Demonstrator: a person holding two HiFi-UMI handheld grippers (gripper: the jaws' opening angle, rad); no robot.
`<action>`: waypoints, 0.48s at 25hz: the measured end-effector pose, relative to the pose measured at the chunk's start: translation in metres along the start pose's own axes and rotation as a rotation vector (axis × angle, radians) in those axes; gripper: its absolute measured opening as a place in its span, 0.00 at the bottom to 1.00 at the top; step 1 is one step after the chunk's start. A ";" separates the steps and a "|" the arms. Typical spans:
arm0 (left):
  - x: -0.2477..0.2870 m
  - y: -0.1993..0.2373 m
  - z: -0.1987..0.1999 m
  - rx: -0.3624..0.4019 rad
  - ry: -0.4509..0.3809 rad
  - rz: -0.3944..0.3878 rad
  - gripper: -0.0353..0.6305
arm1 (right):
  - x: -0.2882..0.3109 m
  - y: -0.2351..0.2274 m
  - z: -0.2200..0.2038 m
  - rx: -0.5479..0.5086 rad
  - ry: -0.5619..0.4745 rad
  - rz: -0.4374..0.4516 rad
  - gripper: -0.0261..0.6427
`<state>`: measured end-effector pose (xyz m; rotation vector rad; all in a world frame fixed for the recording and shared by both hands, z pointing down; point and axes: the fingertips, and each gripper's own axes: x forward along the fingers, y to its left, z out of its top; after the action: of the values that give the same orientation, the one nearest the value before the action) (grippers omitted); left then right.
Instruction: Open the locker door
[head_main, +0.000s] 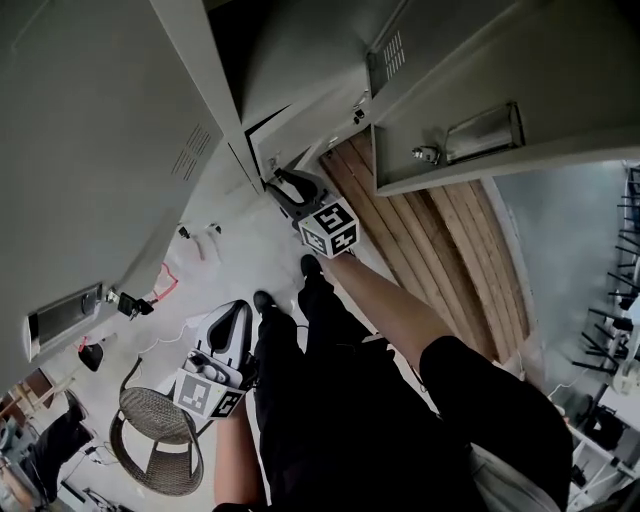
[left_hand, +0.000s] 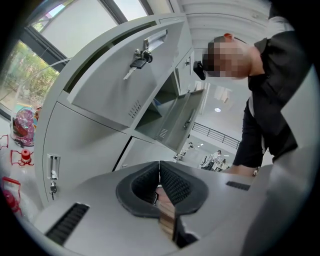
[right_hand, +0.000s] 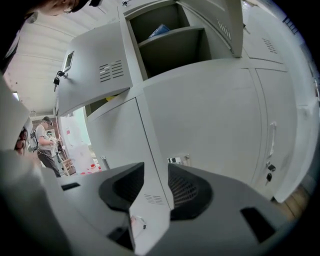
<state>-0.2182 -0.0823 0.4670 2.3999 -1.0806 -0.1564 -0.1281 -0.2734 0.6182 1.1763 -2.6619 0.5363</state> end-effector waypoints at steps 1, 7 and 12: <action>0.000 -0.001 -0.002 -0.001 0.000 0.003 0.08 | 0.003 -0.002 -0.003 -0.006 0.008 0.002 0.25; 0.000 0.002 -0.011 -0.018 -0.004 0.043 0.08 | 0.022 -0.018 -0.013 -0.035 0.032 -0.014 0.26; 0.000 0.005 -0.016 -0.025 -0.005 0.061 0.08 | 0.035 -0.028 -0.019 -0.036 0.054 -0.028 0.27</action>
<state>-0.2172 -0.0784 0.4836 2.3426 -1.1465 -0.1539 -0.1303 -0.3064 0.6535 1.1706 -2.5951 0.5054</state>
